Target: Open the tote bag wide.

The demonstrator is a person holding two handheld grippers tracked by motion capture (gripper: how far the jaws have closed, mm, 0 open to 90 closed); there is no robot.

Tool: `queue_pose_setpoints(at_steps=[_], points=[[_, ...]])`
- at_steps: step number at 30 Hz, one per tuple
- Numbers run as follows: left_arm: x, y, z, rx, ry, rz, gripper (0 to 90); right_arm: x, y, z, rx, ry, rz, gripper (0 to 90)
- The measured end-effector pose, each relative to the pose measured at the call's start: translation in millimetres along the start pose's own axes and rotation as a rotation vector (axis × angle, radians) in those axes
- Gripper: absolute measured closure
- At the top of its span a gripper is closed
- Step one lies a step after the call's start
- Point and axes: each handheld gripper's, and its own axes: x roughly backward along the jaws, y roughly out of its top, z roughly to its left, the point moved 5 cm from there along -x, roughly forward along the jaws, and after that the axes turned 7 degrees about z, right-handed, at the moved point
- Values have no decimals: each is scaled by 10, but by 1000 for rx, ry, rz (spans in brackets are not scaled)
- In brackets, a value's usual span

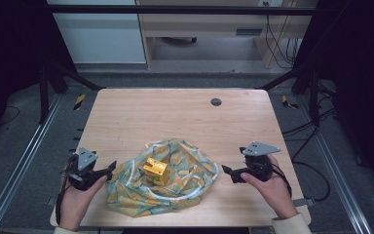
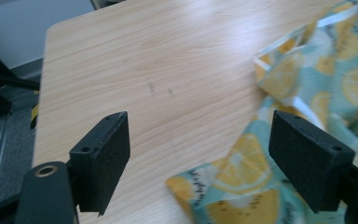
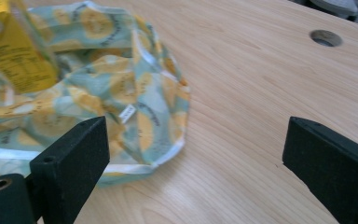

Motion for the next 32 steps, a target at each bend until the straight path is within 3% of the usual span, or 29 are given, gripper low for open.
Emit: queue_pose_setpoints(at_steps=[5, 12, 19, 25, 28, 32], points=[[-30, -64, 157, 30, 23, 23, 185, 28, -93, -173, -55, -31, 4, 69], [-101, -165, 313, 51, 35, 67, 159, 54, -222, -380, -97, -87, 1, 59], [-240, -313, 464, 79, 29, 146, 117, 60, -392, -543, -169, -128, 28, 59], [-256, -330, 431, 61, 2, 149, 75, -14, -644, -609, -252, -153, 143, 93], [-258, -341, 382, 29, -12, 159, 64, -32, -769, -577, -251, -157, 204, 97], [-269, -348, 351, 9, -20, 166, 63, -23, -809, -519, -234, -149, 215, 89]])
